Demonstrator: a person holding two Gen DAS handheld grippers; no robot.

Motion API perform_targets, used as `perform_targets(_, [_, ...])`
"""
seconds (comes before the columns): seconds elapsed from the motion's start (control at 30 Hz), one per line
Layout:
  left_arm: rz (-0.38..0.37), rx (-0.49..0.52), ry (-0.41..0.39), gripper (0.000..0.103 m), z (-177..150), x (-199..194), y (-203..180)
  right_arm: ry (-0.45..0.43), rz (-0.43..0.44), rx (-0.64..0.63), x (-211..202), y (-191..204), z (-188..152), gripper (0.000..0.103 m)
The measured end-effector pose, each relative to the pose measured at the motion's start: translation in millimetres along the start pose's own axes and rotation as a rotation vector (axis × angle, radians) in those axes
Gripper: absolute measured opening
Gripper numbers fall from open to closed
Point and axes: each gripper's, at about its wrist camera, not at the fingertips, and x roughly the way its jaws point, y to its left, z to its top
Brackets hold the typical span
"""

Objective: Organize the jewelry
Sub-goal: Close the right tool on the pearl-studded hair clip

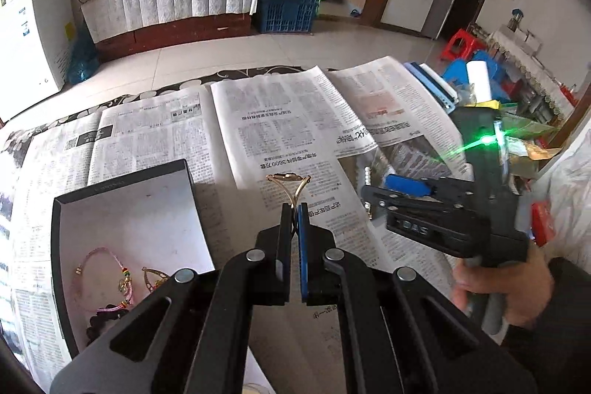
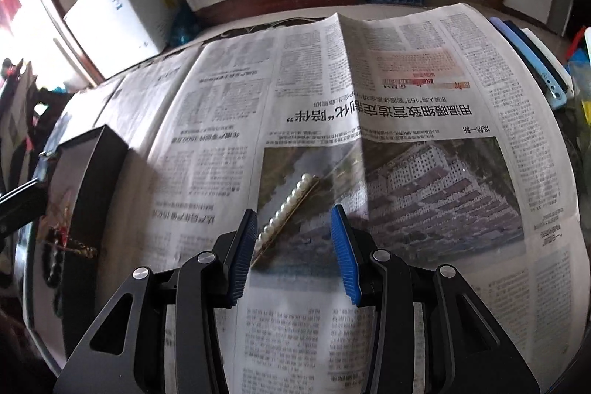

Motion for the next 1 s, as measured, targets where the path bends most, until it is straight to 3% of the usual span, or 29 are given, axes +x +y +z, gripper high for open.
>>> perform_targets(0.17, [-0.002, 0.010, -0.004, 0.003, -1.8, -5.9, 1.8, -0.019, -0.042, -0.072, 4.4, 13.5, -0.1, 0.043])
perform_targets(0.37, [0.001, 0.008, -0.009, 0.003, -2.3, -9.8, 3.7, -0.002, -0.048, -0.164, 4.2, 22.0, -3.6, 0.021])
perform_targets(0.43, [0.001, 0.008, -0.011, 0.003, -2.1, -10.6, 3.9, 0.009, -0.043, -0.184, 2.2, 21.0, -5.6, 0.008])
perform_targets(0.6, [0.000, 0.008, -0.011, 0.003, -2.1, -11.1, 4.2, 0.008, -0.053, -0.201, -7.7, 13.5, -11.2, 0.008])
perform_targets(0.8, [0.000, 0.008, -0.017, 0.003, -1.7, -14.6, 5.7, -0.067, -0.008, -0.127, -38.6, -5.5, -2.2, 0.008])
perform_targets(1.0, [0.005, -0.003, -0.029, 0.003, -0.8, -21.1, 12.5, -0.139, 0.038, -0.145, -66.0, 11.8, 8.2, 0.008])
